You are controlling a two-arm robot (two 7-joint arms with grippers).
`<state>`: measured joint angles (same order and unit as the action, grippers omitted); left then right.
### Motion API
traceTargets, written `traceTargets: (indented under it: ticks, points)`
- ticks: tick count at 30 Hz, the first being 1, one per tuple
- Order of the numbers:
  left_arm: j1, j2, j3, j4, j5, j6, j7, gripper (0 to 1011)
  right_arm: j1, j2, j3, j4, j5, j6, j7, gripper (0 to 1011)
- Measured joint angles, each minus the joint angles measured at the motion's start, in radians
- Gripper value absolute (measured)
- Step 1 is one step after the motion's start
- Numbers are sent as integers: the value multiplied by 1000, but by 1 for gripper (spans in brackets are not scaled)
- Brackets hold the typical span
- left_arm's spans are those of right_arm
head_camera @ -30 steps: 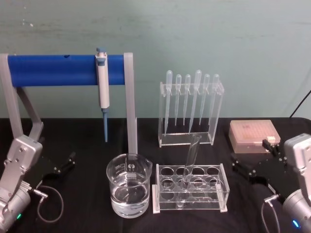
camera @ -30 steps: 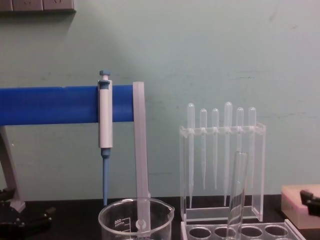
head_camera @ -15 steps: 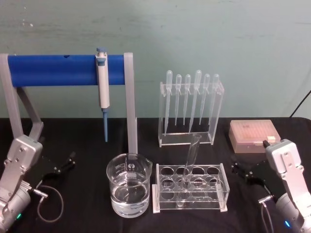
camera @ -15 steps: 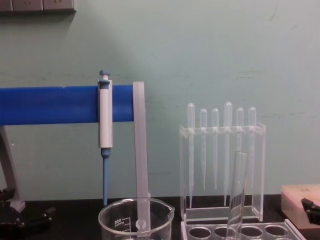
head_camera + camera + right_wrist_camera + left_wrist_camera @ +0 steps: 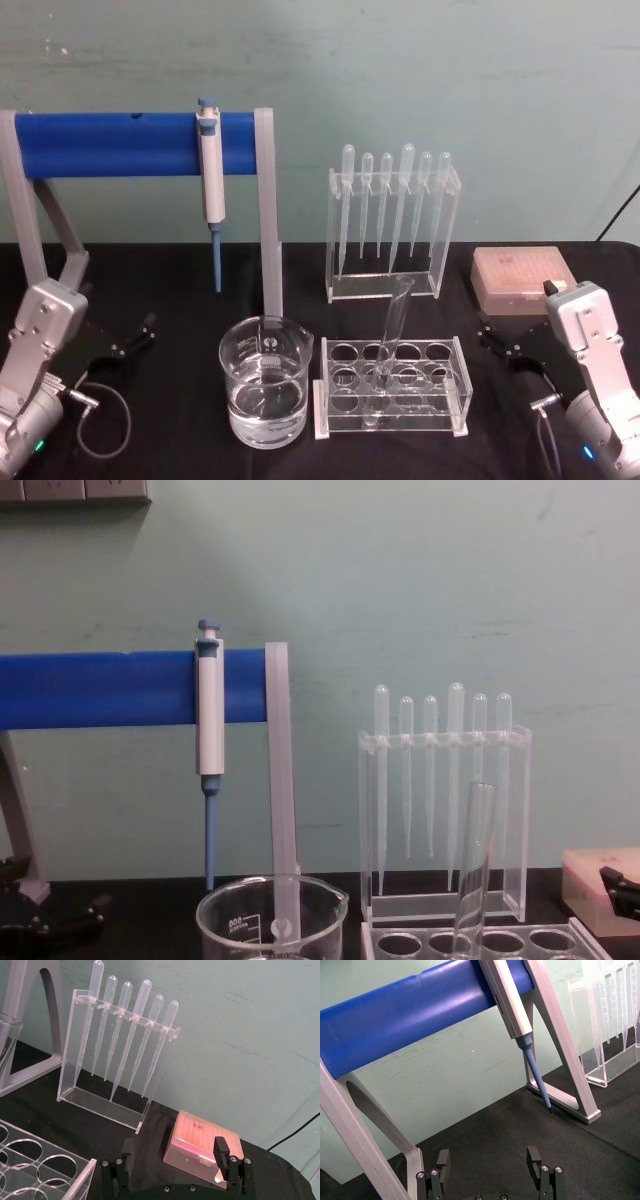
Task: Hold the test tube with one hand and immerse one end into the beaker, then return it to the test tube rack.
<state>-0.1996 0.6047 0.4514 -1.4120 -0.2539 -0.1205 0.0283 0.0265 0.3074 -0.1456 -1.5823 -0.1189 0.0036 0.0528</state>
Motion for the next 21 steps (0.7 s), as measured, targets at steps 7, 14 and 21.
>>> traceTargets:
  ticks: [7, 14, 21]
  points:
    - [0, 0, 0, 0, 0, 0, 0, 1000, -3, 2, 0, -3, 1, 0, 0, 1002]
    - [0, 0, 0, 0, 0, 0, 0, 1000, -4, 3, 0, -5, 1, 0, 0, 1002]
    - [0, 0, 0, 0, 0, 0, 0, 1000, -5, 3, 0, -6, 1, 1, 0, 1002]
